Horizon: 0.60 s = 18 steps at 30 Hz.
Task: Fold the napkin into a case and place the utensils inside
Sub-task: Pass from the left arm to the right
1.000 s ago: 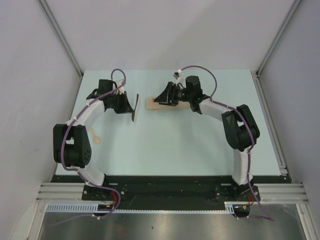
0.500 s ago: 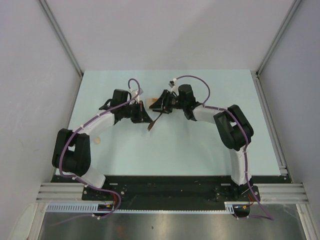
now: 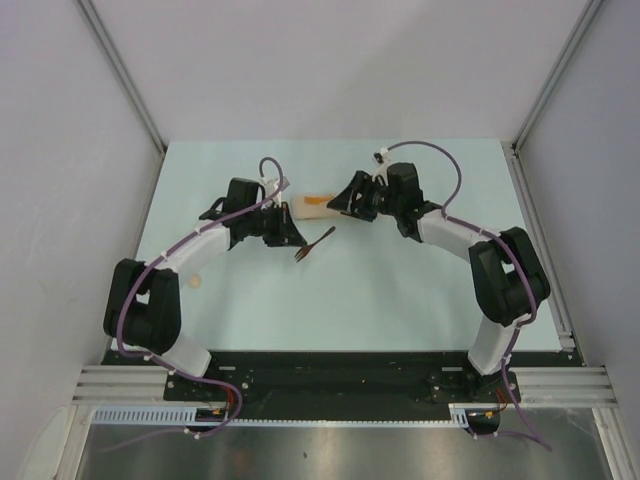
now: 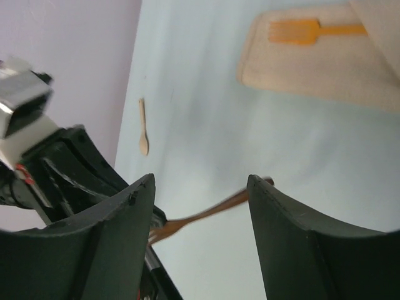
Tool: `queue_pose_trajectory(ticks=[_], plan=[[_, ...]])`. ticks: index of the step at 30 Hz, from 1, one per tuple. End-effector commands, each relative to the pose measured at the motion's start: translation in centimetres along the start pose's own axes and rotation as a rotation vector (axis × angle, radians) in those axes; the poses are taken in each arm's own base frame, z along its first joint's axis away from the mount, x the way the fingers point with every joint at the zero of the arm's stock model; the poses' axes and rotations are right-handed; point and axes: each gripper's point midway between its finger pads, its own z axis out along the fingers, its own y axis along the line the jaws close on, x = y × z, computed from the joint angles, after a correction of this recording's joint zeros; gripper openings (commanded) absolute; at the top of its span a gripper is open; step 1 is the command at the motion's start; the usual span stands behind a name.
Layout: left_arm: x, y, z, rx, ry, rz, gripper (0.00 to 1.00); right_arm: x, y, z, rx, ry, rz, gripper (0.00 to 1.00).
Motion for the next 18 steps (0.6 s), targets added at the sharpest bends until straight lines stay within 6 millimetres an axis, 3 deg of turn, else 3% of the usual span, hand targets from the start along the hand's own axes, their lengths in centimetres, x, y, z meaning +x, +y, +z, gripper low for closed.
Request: queue_pose_trajectory(ticks=[1,2,6,7,10,13,16,18], plan=[[-2.5,-2.4,-0.7,0.039,-0.084,0.078,0.00,2.9,-1.2,-0.2,0.004,-0.006,0.166,0.65],[-2.7,-2.7,-0.8,0.043,-0.088,0.083,0.00,3.7,-1.9,-0.1,0.018,0.000,0.208,0.64],[-2.6,-3.8,-0.4,0.063,-0.080,0.093,0.00,5.2,-1.6,0.5,-0.015,-0.011,0.323,0.62],[-2.6,-4.0,-0.3,0.070,-0.078,0.088,0.00,4.7,-0.6,0.6,-0.066,-0.030,0.348,0.61],[-2.3,-4.9,0.1,0.091,-0.070,0.096,0.00,5.1,-0.3,1.2,-0.113,-0.020,0.416,0.52],[-2.0,-5.2,0.4,0.094,-0.060,0.107,0.00,5.3,0.0,1.2,-0.146,-0.013,0.454,0.35],[-2.3,-4.7,0.2,0.034,-0.088,0.146,0.02,5.5,0.0,0.7,-0.167,-0.023,0.530,0.09],[-2.7,-4.7,0.0,-0.025,-0.148,0.195,0.16,5.1,0.4,0.3,-0.195,-0.039,0.595,0.00]])
